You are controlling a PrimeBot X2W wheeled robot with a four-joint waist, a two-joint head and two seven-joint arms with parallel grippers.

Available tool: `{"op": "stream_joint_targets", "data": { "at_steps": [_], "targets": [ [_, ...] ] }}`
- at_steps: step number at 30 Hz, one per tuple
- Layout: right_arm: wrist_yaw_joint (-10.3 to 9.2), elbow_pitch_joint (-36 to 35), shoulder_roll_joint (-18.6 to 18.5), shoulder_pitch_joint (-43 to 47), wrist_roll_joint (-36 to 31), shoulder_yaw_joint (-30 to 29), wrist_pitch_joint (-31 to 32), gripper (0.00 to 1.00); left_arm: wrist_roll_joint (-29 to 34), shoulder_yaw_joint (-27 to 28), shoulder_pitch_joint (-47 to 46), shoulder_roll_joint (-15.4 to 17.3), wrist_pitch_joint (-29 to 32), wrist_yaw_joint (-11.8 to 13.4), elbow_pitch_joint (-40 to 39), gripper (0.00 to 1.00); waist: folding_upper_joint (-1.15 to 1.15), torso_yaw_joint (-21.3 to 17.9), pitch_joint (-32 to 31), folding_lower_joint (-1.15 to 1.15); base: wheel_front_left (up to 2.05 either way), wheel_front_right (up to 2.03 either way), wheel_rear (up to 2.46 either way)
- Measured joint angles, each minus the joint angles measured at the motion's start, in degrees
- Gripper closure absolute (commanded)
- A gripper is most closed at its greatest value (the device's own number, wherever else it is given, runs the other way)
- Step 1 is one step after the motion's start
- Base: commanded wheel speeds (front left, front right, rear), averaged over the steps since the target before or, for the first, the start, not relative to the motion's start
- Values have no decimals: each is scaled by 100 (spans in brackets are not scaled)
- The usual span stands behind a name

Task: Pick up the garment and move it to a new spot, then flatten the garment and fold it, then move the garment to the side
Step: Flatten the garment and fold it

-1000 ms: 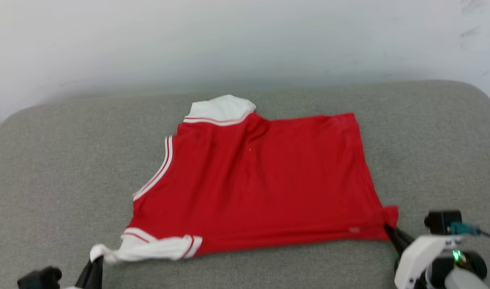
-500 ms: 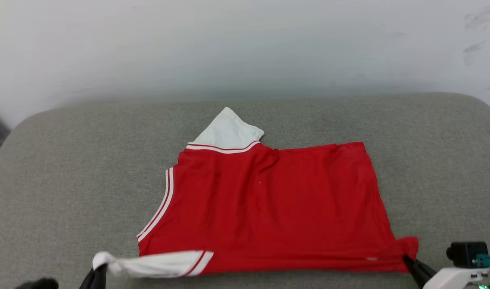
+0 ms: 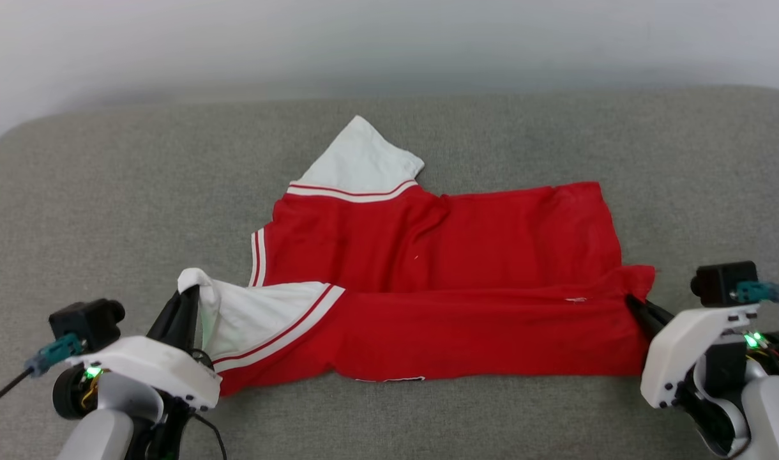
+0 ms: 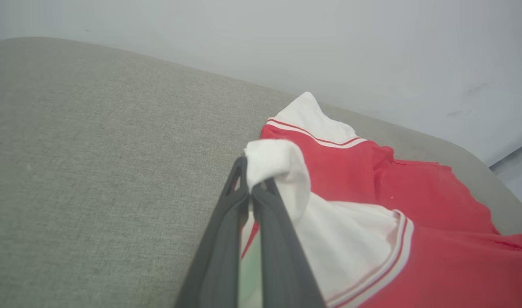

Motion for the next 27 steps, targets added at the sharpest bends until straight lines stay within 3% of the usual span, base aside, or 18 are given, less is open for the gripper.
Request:
{"op": "stream_joint_targets", "data": {
  "at_steps": [10,13,14,15,16,17,22,27],
  "targets": [
    [-2,1151,64,-723,46,556,-266,98,-98,-354,-860,-237,338,-415,1462,100,0,-71,559,0,0,0,0],
    [0,1406,67,-866,78,693,-460,61,-160,-480,-999,-260,579,-572,1827,100,0,-117,607,0,0,0,0],
    [1,1492,69,-901,99,734,-514,55,-208,-495,-1033,-269,632,-606,1923,85,0,-133,612,0,0,0,0],
    [2,1560,70,-934,123,769,-575,0,-226,-500,-1071,-272,637,-638,1991,58,0,-145,610,0,0,0,0],
    [2,1623,70,-951,140,802,-668,0,-243,-506,-1108,-274,662,-648,2075,9,0,-153,602,0,0,0,0],
    [2,1667,70,-964,169,833,-783,0,-249,-515,-1136,-274,680,-657,2139,0,0,-159,587,0,0,0,0],
    [-3,1624,79,-843,176,794,-1846,0,-297,-405,-1172,-211,534,-690,2284,0,0,-194,414,0,0,0,0],
    [-2,1276,144,-576,122,600,-2566,0,-346,-293,-1027,98,706,-510,2078,0,0,-262,147,0,0,0,0]
  ]
}}
